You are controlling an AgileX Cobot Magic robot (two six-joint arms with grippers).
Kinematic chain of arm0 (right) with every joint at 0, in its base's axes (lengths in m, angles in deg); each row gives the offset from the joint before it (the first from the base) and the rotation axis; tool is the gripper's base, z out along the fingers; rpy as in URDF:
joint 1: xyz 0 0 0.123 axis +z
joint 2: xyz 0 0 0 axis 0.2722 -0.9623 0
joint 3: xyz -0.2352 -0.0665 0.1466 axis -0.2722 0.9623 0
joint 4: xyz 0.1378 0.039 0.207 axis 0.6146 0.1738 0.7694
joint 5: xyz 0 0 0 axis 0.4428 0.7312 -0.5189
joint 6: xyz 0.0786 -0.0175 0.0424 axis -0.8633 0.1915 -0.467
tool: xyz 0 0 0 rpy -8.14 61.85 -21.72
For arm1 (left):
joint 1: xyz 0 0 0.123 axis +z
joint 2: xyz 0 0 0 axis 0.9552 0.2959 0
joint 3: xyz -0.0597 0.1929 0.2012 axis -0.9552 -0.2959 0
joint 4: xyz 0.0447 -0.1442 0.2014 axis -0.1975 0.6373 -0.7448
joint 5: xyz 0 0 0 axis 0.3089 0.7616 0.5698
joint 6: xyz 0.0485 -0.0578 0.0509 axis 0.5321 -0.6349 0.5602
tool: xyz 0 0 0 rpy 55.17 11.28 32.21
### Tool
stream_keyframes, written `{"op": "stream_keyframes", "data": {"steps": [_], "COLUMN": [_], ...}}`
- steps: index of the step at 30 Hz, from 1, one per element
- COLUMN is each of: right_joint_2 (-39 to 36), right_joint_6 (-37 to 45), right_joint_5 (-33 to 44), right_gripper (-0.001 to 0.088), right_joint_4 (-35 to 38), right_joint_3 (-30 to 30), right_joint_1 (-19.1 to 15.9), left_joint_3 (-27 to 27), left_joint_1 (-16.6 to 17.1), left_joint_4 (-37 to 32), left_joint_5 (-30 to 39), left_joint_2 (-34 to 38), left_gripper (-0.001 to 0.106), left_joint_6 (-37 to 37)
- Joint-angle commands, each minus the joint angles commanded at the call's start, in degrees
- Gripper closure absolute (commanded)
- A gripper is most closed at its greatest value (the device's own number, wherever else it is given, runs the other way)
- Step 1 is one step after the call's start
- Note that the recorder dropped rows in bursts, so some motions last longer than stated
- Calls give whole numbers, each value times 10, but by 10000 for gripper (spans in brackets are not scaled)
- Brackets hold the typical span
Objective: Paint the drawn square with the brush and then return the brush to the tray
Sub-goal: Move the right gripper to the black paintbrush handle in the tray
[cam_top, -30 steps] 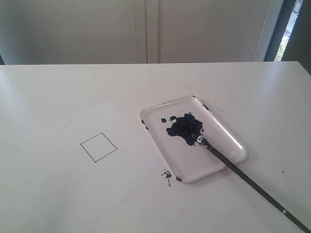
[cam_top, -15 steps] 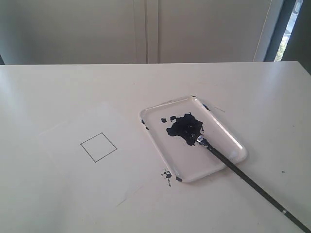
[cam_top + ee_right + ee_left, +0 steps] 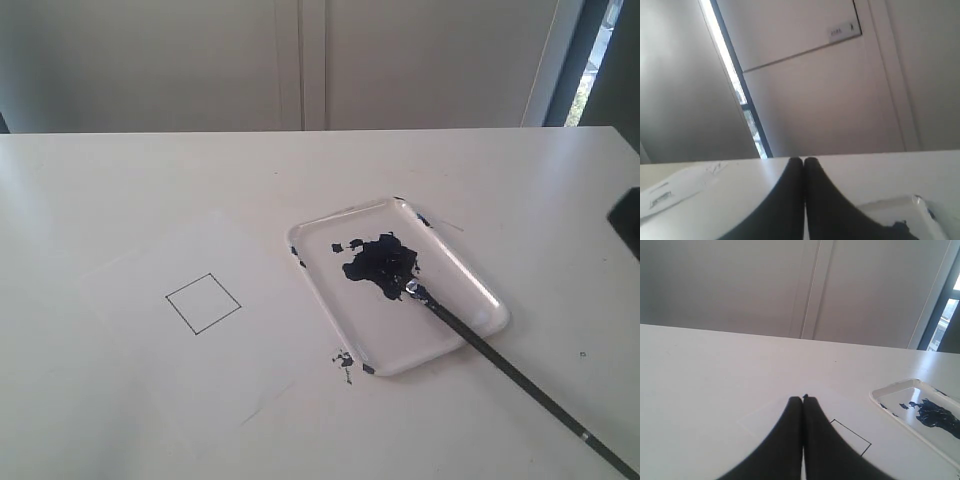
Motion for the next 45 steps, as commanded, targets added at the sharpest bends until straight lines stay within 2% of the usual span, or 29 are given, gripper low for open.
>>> {"op": "stream_keyframes", "data": {"steps": [5,10,15,22,25,28,32,33,34,39,45], "right_joint_2": [-159,-283,-324,-327,-327,-327,-337,-342,-348,-406,-473], "right_joint_6": [5,36,36,35,35,35,18,18,18,19,35], "right_joint_5": [-15,-14,-13,13,43,60,63,63,63,84,96], "right_gripper": [868,868,868,851,762,596,221,155,131,130,210], "right_joint_4": [-33,-42,-37,-35,-35,-35,-35,-35,-35,-35,-41], "right_joint_3": [-26,-30,-30,-30,-30,-32,-41,-44,-45,-59,-78], "right_joint_1": [0,0,0,0,0,0,0,0,0,0,0], "left_joint_3": [0,0,0,0,0,0,0,0,0,0,0], "left_joint_1": [0,0,0,0,0,0,0,0,0,0,0], "left_joint_4": [0,0,0,0,0,0,0,0,0,0,0], "left_joint_5": [0,0,0,0,0,0,0,0,0,0,0], "left_joint_2": [0,0,0,0,0,0,0,0,0,0,0], "left_gripper": [1053,1053,1053,1053,1053,1053,1053,1053,1053,1053,1053], "left_joint_6": [0,0,0,0,0,0,0,0,0,0,0]}}
